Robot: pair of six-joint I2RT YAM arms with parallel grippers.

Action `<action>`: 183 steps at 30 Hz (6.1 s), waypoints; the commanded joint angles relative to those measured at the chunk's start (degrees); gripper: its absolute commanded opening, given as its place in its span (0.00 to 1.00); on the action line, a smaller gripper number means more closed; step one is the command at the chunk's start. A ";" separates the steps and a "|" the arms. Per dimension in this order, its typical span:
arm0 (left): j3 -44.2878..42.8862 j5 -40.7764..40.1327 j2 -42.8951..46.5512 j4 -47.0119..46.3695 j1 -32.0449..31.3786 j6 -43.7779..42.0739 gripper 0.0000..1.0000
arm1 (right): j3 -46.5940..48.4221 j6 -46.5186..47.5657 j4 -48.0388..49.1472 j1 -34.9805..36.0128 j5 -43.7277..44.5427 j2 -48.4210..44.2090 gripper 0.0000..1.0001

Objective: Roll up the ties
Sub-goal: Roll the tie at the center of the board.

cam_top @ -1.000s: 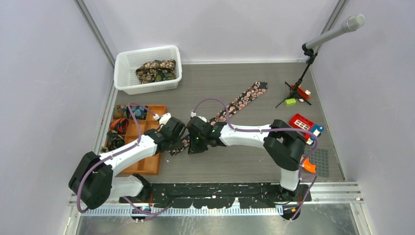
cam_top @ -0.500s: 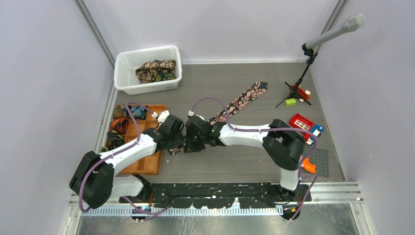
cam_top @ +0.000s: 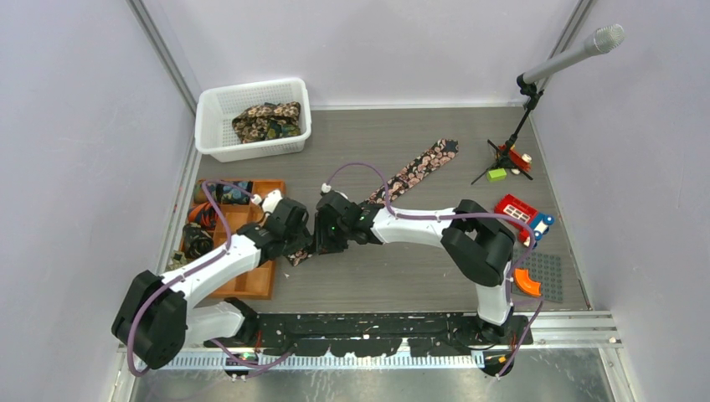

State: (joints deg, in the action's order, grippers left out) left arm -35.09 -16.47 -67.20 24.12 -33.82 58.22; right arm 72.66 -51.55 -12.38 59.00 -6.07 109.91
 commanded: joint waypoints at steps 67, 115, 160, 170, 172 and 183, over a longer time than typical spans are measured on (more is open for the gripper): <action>9.60 0.80 9.16 1.73 1.62 -4.59 0.15 | 11.77 5.81 -0.91 -4.17 -7.47 12.12 0.27; -19.96 5.57 -22.38 17.99 10.18 -25.83 0.10 | -0.79 -1.72 5.77 6.72 5.82 3.54 0.21; -21.64 10.93 -22.56 25.34 10.17 -16.69 0.20 | -9.74 4.08 15.33 7.08 11.73 -2.83 0.20; -19.06 7.29 -8.04 26.62 10.18 -17.76 0.31 | -9.48 10.43 7.50 6.79 12.05 -10.72 0.27; -17.44 6.91 -3.70 26.00 10.18 -17.91 0.34 | -9.62 11.20 7.02 6.53 12.08 -12.07 0.28; -7.85 3.74 16.25 19.63 10.24 -19.25 1.00 | -10.21 14.07 6.03 5.11 11.41 -14.78 0.30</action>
State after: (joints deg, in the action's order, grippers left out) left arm -44.80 -10.55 -54.15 47.37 -23.51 39.64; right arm 61.95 -39.72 -5.82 64.79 4.62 97.84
